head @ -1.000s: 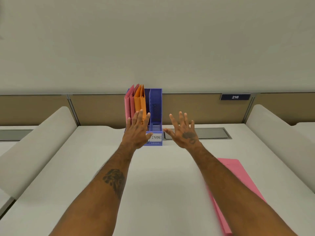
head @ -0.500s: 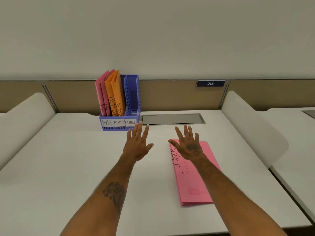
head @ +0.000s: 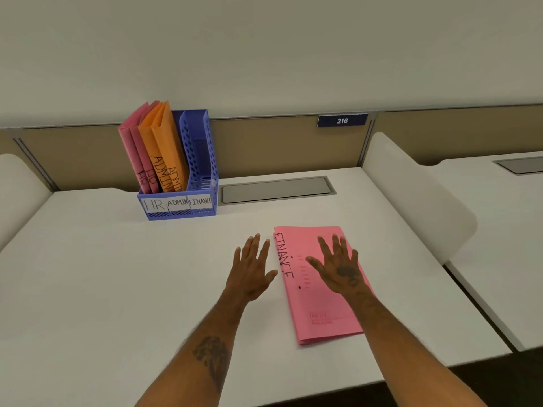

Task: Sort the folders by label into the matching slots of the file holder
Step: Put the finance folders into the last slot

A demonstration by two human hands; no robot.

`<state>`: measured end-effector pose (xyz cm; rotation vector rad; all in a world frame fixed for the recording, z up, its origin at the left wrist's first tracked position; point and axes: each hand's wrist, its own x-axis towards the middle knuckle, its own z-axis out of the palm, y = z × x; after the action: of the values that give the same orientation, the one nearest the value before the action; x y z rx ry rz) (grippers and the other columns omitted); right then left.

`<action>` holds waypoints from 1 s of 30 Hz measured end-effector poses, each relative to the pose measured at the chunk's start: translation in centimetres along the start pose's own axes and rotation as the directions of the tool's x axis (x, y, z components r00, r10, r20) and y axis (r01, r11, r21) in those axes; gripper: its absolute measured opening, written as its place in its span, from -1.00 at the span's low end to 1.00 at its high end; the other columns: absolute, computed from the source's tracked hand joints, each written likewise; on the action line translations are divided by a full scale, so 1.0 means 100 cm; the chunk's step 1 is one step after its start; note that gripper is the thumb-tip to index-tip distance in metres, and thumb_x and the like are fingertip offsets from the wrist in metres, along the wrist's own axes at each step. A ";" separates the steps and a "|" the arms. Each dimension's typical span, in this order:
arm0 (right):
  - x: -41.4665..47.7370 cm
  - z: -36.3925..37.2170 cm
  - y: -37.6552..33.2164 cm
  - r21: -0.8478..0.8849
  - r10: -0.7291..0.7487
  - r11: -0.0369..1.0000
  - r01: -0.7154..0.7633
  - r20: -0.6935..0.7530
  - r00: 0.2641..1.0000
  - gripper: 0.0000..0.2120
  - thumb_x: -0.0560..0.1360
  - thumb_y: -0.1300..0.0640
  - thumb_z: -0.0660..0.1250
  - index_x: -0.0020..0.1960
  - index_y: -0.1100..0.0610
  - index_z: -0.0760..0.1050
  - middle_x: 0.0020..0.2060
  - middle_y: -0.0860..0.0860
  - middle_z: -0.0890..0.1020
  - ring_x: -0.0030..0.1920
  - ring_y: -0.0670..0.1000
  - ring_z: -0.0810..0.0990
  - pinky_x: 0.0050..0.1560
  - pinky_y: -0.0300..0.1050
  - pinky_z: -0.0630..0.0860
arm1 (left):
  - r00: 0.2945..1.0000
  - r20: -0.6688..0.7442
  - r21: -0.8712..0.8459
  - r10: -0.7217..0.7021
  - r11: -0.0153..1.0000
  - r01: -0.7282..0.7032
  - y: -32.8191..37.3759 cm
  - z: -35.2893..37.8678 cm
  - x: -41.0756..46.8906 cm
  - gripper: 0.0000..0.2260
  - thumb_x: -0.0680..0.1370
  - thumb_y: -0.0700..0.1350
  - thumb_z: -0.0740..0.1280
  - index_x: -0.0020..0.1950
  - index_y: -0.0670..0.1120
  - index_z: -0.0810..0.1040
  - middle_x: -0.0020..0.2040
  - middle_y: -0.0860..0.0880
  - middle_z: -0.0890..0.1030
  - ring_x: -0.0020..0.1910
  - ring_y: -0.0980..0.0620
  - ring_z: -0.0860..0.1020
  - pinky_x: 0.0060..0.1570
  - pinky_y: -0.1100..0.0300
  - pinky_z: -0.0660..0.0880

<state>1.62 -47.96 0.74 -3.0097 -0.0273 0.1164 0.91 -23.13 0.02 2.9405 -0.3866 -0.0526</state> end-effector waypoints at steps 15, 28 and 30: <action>-0.006 0.042 0.064 0.021 0.038 0.999 -0.044 0.219 0.975 -0.23 0.53 -0.42 -0.16 0.60 -0.04 -0.17 0.59 0.16 -0.14 0.58 0.20 -0.17 0.50 0.32 -0.05 | 0.955 0.212 -0.297 -0.206 0.918 0.264 0.063 0.062 0.013 -0.19 0.57 0.35 0.09 0.61 -0.08 -0.17 0.62 -0.12 -0.05 0.60 -0.11 -0.06 0.54 -0.16 -0.03; 0.002 0.061 0.085 0.130 0.178 0.968 -0.216 0.255 0.951 -0.22 0.54 -0.41 -0.12 0.60 0.03 -0.05 0.56 0.23 0.02 0.54 0.24 0.05 0.47 0.27 0.14 | 0.829 0.281 -0.523 -0.483 0.647 0.554 0.098 0.073 0.031 -0.29 0.55 0.14 0.34 0.53 -0.15 0.12 0.43 -0.18 0.36 0.40 -0.20 0.34 0.31 -0.17 0.41; 0.003 0.062 0.080 0.143 0.210 0.959 -0.246 0.228 0.951 -0.24 0.55 -0.40 -0.12 0.58 0.05 0.02 0.54 0.23 0.09 0.51 0.25 0.12 0.45 0.23 0.20 | 0.827 0.280 -0.538 -0.487 0.634 0.555 0.101 0.072 0.035 -0.36 0.54 0.08 0.38 0.48 -0.15 0.20 0.36 -0.18 0.42 0.33 -0.19 0.42 0.28 -0.15 0.46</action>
<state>1.58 -55.10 -6.43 -2.8052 0.2979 0.4374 1.35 -34.89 -5.33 2.2998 0.4312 -0.3467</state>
